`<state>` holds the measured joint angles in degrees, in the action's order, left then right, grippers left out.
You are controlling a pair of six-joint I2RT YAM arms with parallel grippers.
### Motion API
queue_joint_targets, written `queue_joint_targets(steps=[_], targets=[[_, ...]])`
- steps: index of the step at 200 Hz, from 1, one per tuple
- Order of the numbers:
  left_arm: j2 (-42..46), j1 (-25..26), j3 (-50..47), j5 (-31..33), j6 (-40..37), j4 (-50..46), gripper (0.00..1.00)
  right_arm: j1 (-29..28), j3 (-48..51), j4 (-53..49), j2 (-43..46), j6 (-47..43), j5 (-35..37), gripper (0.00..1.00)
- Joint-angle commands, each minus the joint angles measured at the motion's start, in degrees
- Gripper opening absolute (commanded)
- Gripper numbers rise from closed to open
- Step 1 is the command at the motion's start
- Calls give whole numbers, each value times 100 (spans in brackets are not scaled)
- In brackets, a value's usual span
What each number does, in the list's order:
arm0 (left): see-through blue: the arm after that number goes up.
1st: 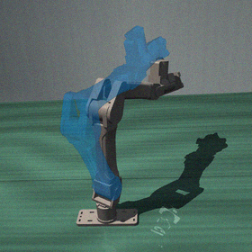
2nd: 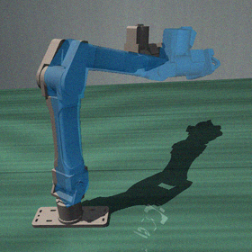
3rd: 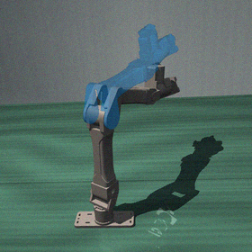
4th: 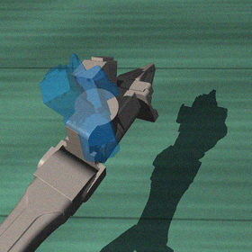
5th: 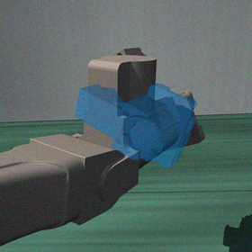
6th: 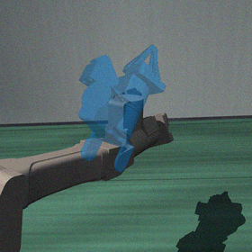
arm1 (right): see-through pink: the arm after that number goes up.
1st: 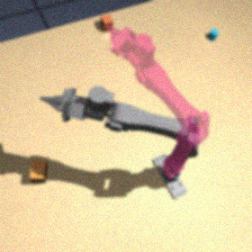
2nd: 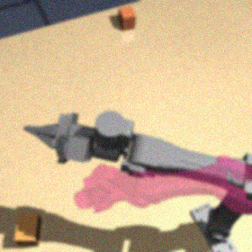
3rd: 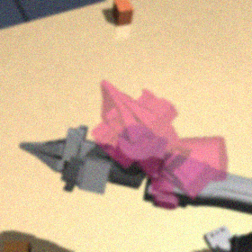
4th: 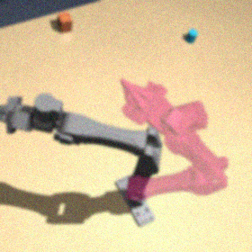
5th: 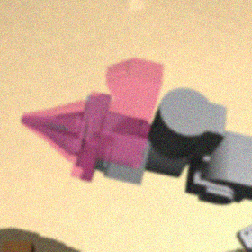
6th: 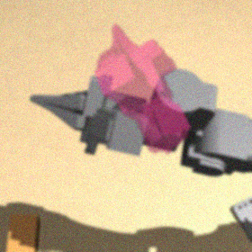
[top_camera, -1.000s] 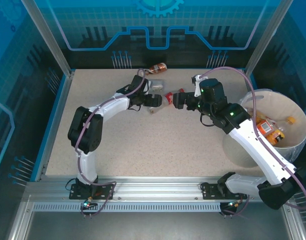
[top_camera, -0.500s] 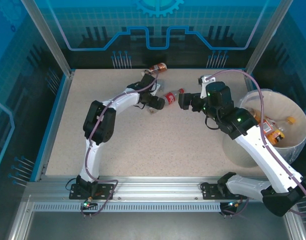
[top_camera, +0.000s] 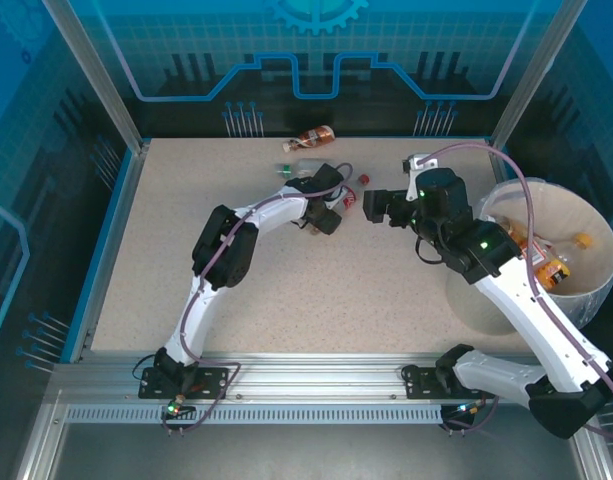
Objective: Put the plastic bottles in the bin
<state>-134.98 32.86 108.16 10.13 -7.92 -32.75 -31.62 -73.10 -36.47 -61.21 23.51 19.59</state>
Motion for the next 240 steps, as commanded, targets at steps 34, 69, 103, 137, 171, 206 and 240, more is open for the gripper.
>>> queue_joint_targets(steps=[34, 69, 103, 137, 171, 206, 240], targets=[[735, -14, -1329, 100, 400, 597, 55, -62, 173, -96, 344, -72, 577, 100], [1370, -8, -2278, -57, 755, 1173, 51, -46, 247, -101, 429, 5, 678, 100], [2211, 123, -3307, -466, 1334, 1736, 46, -32, 431, 131, 520, -27, 496, 100], [3168, 267, -4353, -823, 2140, 2554, 44, -29, 615, 413, 549, -16, 248, 100], [4209, 297, -4856, -1557, 2811, 3072, 43, -20, 667, 535, 445, 173, -96, 100], [5280, 359, -5355, -2200, 3427, 4237, 43, 139, 541, 595, 245, 532, -1034, 100], [5755, 402, -5534, -2800, 3637, 4934, 43, 355, 463, 968, 166, 733, -2052, 100]])
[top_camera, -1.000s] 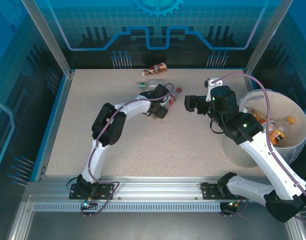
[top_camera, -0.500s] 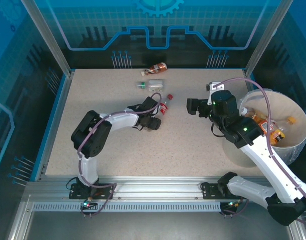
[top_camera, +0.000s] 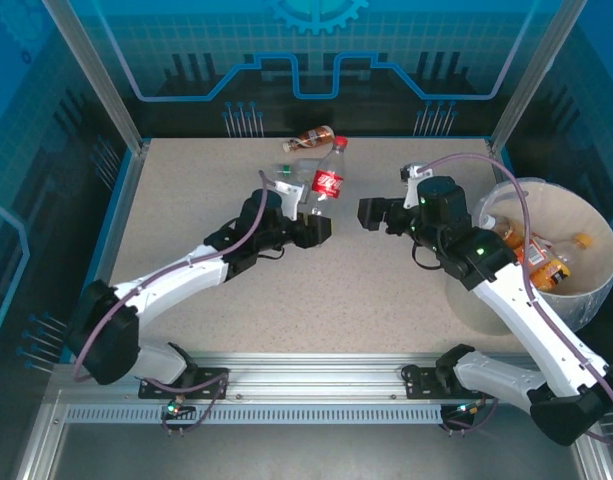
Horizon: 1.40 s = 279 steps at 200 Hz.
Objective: Put the plastic bottles in the bin
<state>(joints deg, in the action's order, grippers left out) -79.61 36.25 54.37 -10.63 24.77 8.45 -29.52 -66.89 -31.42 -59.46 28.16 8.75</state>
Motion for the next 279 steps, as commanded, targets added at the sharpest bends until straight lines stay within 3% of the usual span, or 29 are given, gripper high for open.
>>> queue_joint_targets(steps=[1, 49, 84, 110, 157, 180, 233, 279], targets=[[227, 65, -155, -740, 369, 819, 43, 147, -157, 484, -6, 268, -992, 100], [324, 132, -190, -1587, 686, 1471, 43, 180, -43, 1504, 43, 380, -2319, 100], [230, 267, -146, -1928, 661, 1715, 43, 168, -141, 1668, -110, 298, -2363, 100], [137, 326, -146, -2129, 692, 1962, 43, 170, -187, 1620, -224, 366, -1943, 100], [27, 389, -155, -2236, 715, 2169, 43, 172, -334, 1967, -442, 526, -2061, 100], [-27, 388, -142, -2241, 756, 2220, 43, 166, -366, 1981, -485, 574, -2202, 83], [-103, 385, -112, -2341, 740, 2240, 44, 171, -497, 1561, -570, 488, -2021, 62], [-109, 391, 10, -2297, 603, 1747, 60, 181, -510, 1424, -477, 394, -1582, 47]])
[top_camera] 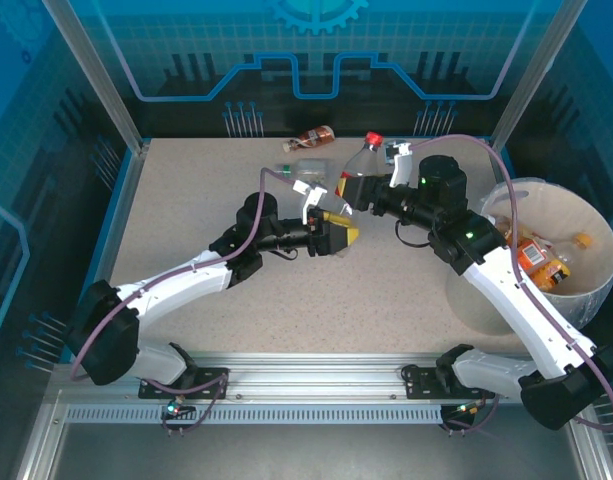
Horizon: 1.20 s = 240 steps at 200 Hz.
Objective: Put the plastic bottles in the bin
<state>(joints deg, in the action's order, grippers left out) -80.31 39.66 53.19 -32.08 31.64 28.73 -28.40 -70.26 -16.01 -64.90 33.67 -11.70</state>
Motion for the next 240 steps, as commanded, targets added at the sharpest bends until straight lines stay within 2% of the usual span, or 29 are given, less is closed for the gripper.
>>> queue_joint_targets(steps=[1, 46, 69, 143, 199, 222, 240], targets=[[-38, 50, 142, -147, -90, -303, 61, 66, -168, -115, 75, -163, 479, 46], [50, 49, 289, 218, -235, -734, 88, 64, -170, -498, 496, -561, 1401, 42], [187, 43, 214, 769, -244, -802, 98, 80, -350, -937, 764, -956, 1992, 41], [437, 30, -11, 2725, -224, -1250, 99, 364, -1027, -1942, 1665, -1940, 3538, 40], [119, 30, 412, 3085, -108, -1915, 99, 423, -1303, -2309, 2169, -2768, 5209, 40], [12, 27, 480, 3184, -26, -1912, 99, 508, -1298, -2276, 2296, -3208, 6165, 40], [-35, 27, 486, 3210, 7, -1845, 99, 661, -1322, -2274, 2341, -3421, 6547, 40]])
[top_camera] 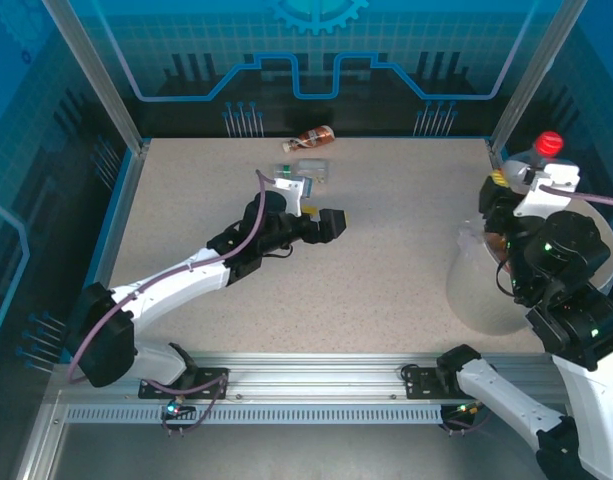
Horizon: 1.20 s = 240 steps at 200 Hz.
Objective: Put the plastic bottles in the bin
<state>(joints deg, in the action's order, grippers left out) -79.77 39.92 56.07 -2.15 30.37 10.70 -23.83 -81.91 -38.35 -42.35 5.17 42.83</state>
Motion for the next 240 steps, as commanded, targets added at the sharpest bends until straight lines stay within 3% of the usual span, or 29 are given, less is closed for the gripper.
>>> queue_joint_targets(steps=[1, 50, 91, 119, 162, 195, 230, 240], targets=[[-86, 4, 200, 216, 131, -42, 99, 213, -167, -45, 90, -579, 1104, 40], [-52, -3, 129, 209, 131, -2, 99, 542, -396, -454, 110, -687, 1428, 39], [-6, -18, 28, 211, 172, 55, 99, 939, -671, -1373, -526, -257, 1308, 39], [18, -28, -29, 215, 180, 55, 99, 2330, -571, -1205, -819, 37, -12, 39], [36, -59, -148, 245, 198, 60, 99, 4714, -257, -1162, -1272, 1317, -2886, 42], [14, -82, -135, 233, 224, -13, 99, 5480, 119, -1057, -1402, 1972, -3895, 54], [-39, -99, -92, 237, 217, -49, 99, 5574, 337, -1184, -1378, 2118, -3607, 85], [-77, -108, -55, 220, 222, -76, 99, 5578, 380, -1184, -1332, 2182, -3418, 100]])
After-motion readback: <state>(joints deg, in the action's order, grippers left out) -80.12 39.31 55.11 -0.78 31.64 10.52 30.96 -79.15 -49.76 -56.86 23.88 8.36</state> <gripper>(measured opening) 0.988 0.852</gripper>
